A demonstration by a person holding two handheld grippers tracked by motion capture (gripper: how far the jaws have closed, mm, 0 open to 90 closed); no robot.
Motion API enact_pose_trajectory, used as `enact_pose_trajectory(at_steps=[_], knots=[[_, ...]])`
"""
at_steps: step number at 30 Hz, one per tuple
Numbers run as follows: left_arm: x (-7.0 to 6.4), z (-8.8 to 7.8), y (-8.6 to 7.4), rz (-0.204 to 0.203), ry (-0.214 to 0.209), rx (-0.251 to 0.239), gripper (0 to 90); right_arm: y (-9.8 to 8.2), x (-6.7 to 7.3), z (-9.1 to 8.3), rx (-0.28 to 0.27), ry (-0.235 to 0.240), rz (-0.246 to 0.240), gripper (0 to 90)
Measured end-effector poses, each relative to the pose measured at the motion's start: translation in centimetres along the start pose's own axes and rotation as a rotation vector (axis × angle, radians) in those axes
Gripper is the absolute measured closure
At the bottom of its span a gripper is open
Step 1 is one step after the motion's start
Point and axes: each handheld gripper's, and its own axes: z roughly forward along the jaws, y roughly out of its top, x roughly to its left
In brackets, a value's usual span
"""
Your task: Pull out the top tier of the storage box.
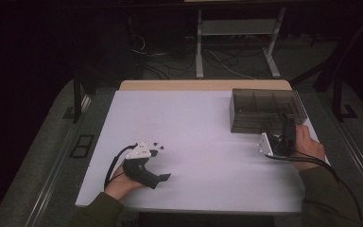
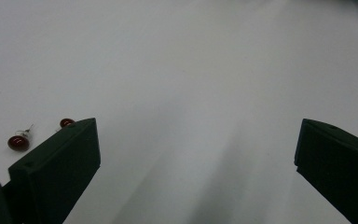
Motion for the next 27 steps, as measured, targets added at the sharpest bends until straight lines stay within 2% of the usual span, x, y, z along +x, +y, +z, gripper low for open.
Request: enact_pose_trajectory(at_steps=[1, 6, 9, 12, 14, 15, 27], knots=[[0.0, -0.01, 0.0, 0.001, 0.0, 0.0, 0.0, -0.03, 0.07, -0.1, -0.008, -0.001, -0.002, 13.7], [0.01, -0.02, 0.0, 0.001, 0.001, 0.0, 0.0, 0.03, 0.11, -0.06, -0.01, -0.01, -0.017, 14.8], [0.0, -0.01, -0.01, 0.001, 0.002, 0.001, 0.0, 0.01, 0.14, -0.09, -0.01, -0.012, -0.021, 21.9], [0.03, -0.03, 0.0, 0.0, 0.003, -0.001, 0.0, 0.0, 0.14, -0.07, -0.005, -0.016, -0.024, 23.7], [0.02, -0.03, 0.0, 0.001, 0.002, -0.001, 0.0, -0.03, 0.16, -0.06, -0.004, -0.013, -0.027, 29.9], [0.0, -0.02, 0.0, 0.001, 0.003, -0.001, 0.0, -0.03, 0.16, -0.06, -0.004, -0.013, -0.027, 29.9], [0.02, -0.03, 0.0, 0.0, 0.002, -0.002, 0.0, -0.06, 0.16, 0.01, -0.005, 0.003, -0.03, 54.2]])
